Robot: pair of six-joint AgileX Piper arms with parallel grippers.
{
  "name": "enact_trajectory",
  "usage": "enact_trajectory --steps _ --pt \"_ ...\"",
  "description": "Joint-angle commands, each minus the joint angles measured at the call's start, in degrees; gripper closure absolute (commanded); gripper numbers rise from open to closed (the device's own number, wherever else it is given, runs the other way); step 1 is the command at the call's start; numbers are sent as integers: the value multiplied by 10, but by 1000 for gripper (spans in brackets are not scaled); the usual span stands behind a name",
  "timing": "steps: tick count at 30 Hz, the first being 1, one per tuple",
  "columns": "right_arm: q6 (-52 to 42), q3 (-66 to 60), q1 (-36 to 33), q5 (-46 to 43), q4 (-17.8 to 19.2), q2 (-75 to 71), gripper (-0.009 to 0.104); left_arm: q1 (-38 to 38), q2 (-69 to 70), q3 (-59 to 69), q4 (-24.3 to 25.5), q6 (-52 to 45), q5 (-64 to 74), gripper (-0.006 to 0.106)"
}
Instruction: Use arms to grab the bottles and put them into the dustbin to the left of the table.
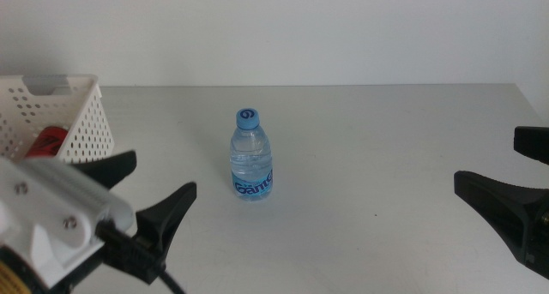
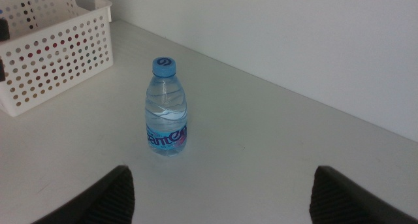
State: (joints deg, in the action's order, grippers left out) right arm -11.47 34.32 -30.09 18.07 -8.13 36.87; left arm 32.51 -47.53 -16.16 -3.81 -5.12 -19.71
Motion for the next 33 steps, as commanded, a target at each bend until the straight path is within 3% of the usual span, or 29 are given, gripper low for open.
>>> enact_trajectory --steps 1,13,21,33 --pt "-2 18 -2 -39 -1 -1 8 -1 0 33 -31 11 -121 11" --pt "-2 18 -2 -39 -1 -1 8 -1 -30 86 -91 12 -165 11" --pt "-2 18 -2 -39 -1 -1 8 0 -40 86 -93 11 -167 11" --pt "-2 18 -2 -39 -1 -1 8 0 -176 51 -27 39 -319 11"
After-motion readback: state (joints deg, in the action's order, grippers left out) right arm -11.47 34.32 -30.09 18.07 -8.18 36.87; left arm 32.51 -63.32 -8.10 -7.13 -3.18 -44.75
